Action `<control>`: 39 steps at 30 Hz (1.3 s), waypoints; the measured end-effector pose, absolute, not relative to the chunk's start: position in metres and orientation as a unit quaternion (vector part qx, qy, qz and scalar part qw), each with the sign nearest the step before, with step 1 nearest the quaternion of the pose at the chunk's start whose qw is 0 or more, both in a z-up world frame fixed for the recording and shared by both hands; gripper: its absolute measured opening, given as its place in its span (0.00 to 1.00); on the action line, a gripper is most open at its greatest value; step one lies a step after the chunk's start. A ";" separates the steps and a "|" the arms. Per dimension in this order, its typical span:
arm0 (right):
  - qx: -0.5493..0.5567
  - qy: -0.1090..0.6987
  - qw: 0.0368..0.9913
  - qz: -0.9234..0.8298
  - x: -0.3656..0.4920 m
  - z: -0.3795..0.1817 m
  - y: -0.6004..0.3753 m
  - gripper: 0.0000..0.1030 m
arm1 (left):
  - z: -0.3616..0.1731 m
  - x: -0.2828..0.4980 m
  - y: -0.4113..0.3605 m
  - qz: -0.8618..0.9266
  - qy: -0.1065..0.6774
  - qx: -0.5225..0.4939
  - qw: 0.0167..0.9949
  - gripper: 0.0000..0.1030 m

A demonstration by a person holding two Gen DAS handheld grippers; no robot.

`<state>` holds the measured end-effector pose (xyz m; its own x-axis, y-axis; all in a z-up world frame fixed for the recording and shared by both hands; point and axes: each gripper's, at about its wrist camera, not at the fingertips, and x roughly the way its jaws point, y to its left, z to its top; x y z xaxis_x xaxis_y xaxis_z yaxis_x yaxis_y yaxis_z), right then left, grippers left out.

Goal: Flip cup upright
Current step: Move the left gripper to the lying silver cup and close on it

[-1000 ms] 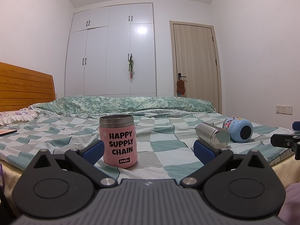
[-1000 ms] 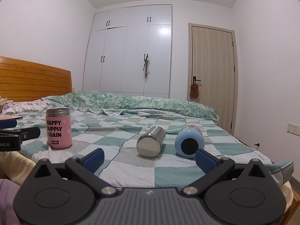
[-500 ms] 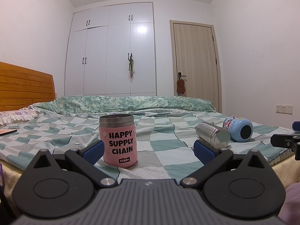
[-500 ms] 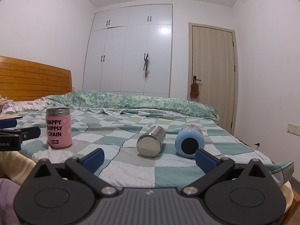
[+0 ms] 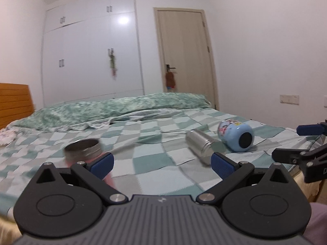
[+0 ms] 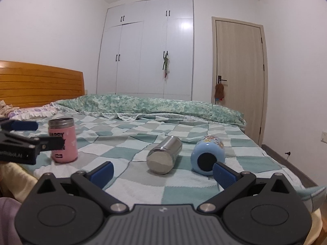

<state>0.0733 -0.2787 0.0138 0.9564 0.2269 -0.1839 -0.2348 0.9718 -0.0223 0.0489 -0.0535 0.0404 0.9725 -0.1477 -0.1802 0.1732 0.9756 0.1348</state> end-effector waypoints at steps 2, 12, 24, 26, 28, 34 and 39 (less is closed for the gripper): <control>-0.024 0.095 0.989 0.115 0.084 0.016 -0.287 1.00 | 0.047 0.063 -0.062 -0.091 0.098 0.077 0.988 1.00; -0.040 0.121 0.986 0.109 0.149 0.032 -0.336 1.00 | 0.072 0.154 -0.105 -0.109 0.180 0.084 0.974 1.00; -0.046 0.151 0.982 0.107 0.238 0.050 -0.390 1.00 | 0.072 0.273 -0.153 -0.123 0.277 0.094 0.948 1.00; -0.044 0.157 0.981 0.106 0.253 0.051 -0.397 1.00 | 0.068 0.292 -0.161 -0.130 0.292 0.102 0.942 1.00; -0.040 0.164 0.980 0.103 0.265 0.052 -0.404 1.00 | 0.063 0.308 -0.168 -0.138 0.309 0.112 0.934 1.00; -0.028 0.196 0.975 0.098 0.301 0.045 -0.418 1.00 | 0.041 0.367 -0.178 -0.165 0.397 0.126 0.894 1.00; -0.022 0.217 0.972 0.086 0.319 0.037 -0.415 1.00 | 0.021 0.392 -0.180 -0.194 0.435 0.161 0.864 1.00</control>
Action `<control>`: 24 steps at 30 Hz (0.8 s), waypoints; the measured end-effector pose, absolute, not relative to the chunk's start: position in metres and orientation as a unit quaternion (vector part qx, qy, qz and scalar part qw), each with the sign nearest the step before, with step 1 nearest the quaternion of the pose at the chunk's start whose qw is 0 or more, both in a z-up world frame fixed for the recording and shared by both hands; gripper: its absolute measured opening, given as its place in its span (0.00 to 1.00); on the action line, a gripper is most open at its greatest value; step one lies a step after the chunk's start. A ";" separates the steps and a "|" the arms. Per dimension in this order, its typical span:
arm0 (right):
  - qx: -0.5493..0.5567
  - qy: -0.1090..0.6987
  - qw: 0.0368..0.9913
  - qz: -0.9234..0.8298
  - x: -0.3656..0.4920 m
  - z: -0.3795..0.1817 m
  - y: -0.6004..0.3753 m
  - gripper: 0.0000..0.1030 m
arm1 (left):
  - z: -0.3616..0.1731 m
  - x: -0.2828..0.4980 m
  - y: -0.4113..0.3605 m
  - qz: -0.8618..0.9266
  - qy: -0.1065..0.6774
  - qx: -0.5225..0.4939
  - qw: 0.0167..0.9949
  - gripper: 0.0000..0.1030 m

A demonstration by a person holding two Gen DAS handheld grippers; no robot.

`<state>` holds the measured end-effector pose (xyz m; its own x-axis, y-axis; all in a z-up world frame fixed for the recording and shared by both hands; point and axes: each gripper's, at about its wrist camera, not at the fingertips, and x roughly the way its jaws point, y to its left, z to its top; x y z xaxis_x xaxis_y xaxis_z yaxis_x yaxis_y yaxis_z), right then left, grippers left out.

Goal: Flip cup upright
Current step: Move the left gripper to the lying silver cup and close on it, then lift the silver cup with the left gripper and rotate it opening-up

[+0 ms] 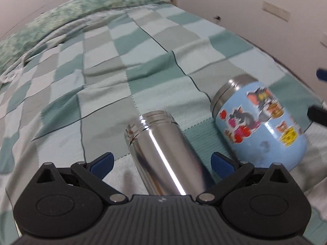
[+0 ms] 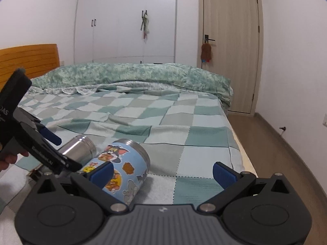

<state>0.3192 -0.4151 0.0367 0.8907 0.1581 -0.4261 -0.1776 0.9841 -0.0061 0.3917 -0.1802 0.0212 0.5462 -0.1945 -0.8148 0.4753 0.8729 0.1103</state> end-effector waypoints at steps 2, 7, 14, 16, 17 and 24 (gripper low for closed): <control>-0.021 0.220 0.972 0.076 0.322 0.033 -0.411 1.00 | 0.016 0.396 -0.177 -0.212 0.443 0.161 0.856 1.00; -0.025 0.231 0.971 0.056 0.327 0.026 -0.399 1.00 | 0.014 0.403 -0.166 -0.258 0.448 0.145 0.844 0.88; -0.024 0.247 0.968 0.028 0.332 0.026 -0.396 1.00 | -0.001 0.418 -0.154 -0.295 0.462 0.108 0.829 0.71; -0.015 0.248 0.968 0.027 0.331 0.026 -0.396 1.00 | 0.002 0.416 -0.153 -0.296 0.459 0.111 0.830 0.67; -0.013 0.247 0.969 0.026 0.331 0.026 -0.396 1.00 | 0.003 0.414 -0.153 -0.298 0.458 0.115 0.830 0.66; 0.000 0.236 0.971 0.041 0.316 0.035 -0.389 1.00 | 0.024 0.395 -0.144 -0.281 0.442 0.114 0.844 0.64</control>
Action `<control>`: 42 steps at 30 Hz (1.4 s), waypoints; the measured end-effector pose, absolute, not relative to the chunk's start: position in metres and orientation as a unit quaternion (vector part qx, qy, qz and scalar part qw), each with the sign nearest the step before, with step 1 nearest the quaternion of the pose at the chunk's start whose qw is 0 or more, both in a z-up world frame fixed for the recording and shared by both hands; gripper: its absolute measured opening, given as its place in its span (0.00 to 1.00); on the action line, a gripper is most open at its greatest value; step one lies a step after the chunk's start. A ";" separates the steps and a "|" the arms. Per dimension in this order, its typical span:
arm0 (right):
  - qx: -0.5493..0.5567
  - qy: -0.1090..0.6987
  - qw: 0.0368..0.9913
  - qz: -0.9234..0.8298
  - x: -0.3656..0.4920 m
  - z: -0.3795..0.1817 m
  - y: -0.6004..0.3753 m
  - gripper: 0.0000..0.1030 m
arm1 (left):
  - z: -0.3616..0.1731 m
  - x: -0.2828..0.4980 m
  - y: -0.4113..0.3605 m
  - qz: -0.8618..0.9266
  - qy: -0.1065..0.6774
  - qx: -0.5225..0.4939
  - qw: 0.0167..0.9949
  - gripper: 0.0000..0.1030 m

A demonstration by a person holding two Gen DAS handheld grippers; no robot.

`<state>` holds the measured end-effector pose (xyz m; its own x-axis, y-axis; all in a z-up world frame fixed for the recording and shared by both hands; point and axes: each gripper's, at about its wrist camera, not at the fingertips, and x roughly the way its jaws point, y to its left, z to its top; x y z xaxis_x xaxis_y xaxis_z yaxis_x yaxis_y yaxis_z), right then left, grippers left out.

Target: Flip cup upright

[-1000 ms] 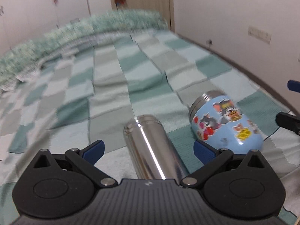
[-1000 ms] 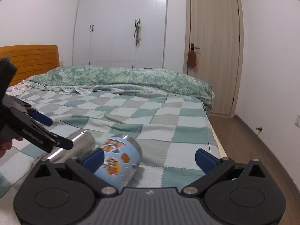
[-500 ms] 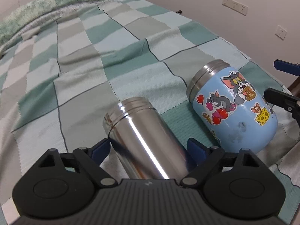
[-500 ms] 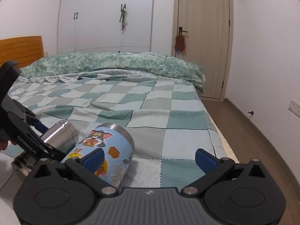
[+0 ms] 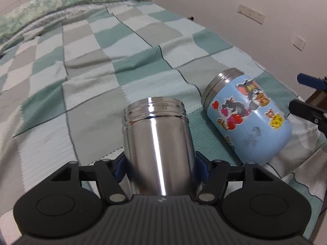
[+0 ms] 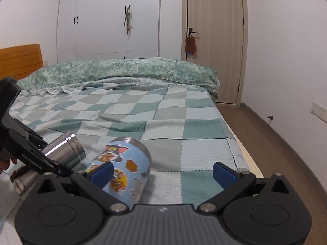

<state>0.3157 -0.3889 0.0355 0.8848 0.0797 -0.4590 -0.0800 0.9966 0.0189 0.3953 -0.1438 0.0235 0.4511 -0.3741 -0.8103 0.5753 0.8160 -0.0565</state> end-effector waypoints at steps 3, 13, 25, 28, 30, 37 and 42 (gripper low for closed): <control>0.012 0.231 0.972 0.046 0.304 0.042 -0.389 1.00 | 0.038 0.380 -0.139 -0.276 0.427 0.109 0.854 0.64; 0.027 0.191 0.977 0.089 0.241 0.078 -0.374 1.00 | 0.085 0.291 -0.116 -0.254 0.377 0.068 0.888 0.61; 0.060 0.169 0.971 0.158 0.168 0.087 -0.333 1.00 | 0.120 0.184 -0.065 -0.196 0.306 0.019 0.931 0.61; 0.061 0.173 0.968 0.172 0.155 0.085 -0.320 1.00 | 0.119 0.171 -0.055 -0.185 0.318 0.012 0.930 0.61; 0.060 0.177 0.966 0.179 0.147 0.083 -0.312 1.00 | 0.116 0.164 -0.049 -0.184 0.338 0.017 0.923 0.61; 0.054 0.195 0.960 0.196 0.126 0.072 -0.293 1.00 | 0.092 0.168 -0.039 -0.191 0.451 0.032 0.871 0.62; 0.061 0.206 0.957 0.196 0.126 0.064 -0.285 1.00 | 0.072 0.187 -0.029 -0.169 0.440 -0.007 0.882 0.62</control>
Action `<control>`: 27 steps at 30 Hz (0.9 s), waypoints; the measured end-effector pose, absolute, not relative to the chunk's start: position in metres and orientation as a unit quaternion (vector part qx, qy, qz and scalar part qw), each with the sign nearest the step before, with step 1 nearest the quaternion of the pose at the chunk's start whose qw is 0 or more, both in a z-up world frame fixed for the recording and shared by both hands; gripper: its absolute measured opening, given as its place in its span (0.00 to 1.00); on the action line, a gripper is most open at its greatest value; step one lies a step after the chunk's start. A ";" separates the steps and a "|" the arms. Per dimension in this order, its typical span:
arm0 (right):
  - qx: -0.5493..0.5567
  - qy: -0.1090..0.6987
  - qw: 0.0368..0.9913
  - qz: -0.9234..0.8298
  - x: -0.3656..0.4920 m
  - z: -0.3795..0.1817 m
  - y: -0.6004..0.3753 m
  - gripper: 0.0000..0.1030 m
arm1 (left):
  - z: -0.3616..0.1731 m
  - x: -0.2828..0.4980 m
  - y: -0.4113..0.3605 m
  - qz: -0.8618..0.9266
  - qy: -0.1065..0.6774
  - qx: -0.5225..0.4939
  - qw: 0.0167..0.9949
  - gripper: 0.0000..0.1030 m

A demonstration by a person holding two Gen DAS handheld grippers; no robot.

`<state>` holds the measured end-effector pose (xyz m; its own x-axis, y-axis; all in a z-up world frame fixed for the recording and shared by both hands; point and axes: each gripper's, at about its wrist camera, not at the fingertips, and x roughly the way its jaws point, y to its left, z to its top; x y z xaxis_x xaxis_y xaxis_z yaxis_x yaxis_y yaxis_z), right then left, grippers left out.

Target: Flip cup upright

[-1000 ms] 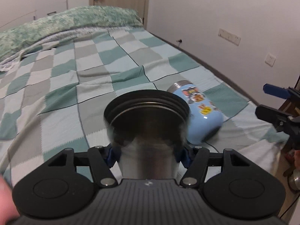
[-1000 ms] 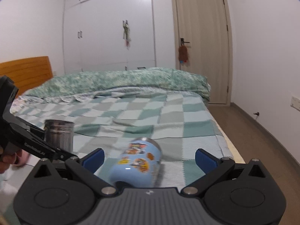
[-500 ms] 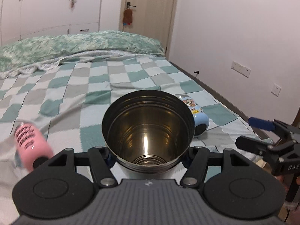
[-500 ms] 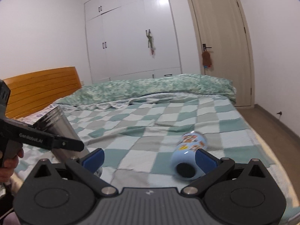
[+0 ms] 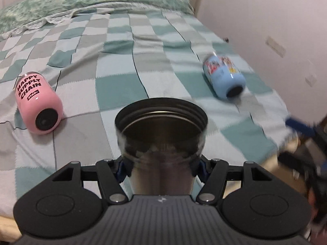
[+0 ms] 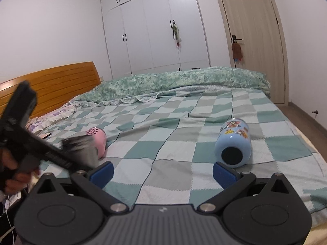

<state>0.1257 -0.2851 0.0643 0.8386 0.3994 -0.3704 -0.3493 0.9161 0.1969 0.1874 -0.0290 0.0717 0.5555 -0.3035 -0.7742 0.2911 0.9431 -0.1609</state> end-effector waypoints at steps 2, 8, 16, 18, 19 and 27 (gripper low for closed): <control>0.059 0.211 0.956 0.194 0.128 0.062 -0.282 1.00 | 0.068 0.197 -0.030 -0.163 0.438 -0.016 0.884 0.62; 0.053 0.226 0.954 0.187 0.139 0.057 -0.273 1.00 | 0.060 0.214 -0.031 -0.157 0.429 -0.003 0.890 0.77; 0.026 0.236 0.950 0.204 0.163 0.065 -0.233 1.00 | 0.091 0.188 0.023 -0.139 0.327 0.006 0.935 1.00; 0.018 0.240 0.948 0.210 0.172 0.068 -0.216 1.00 | 0.102 0.182 0.043 -0.128 0.306 0.005 0.944 1.00; 0.015 0.242 0.947 0.213 0.174 0.070 -0.208 1.00 | 0.105 0.179 0.052 -0.125 0.296 0.006 0.947 1.00; 0.004 0.311 0.929 0.200 0.219 0.072 -0.141 1.00 | 0.105 0.163 0.114 -0.087 0.268 0.031 0.959 1.00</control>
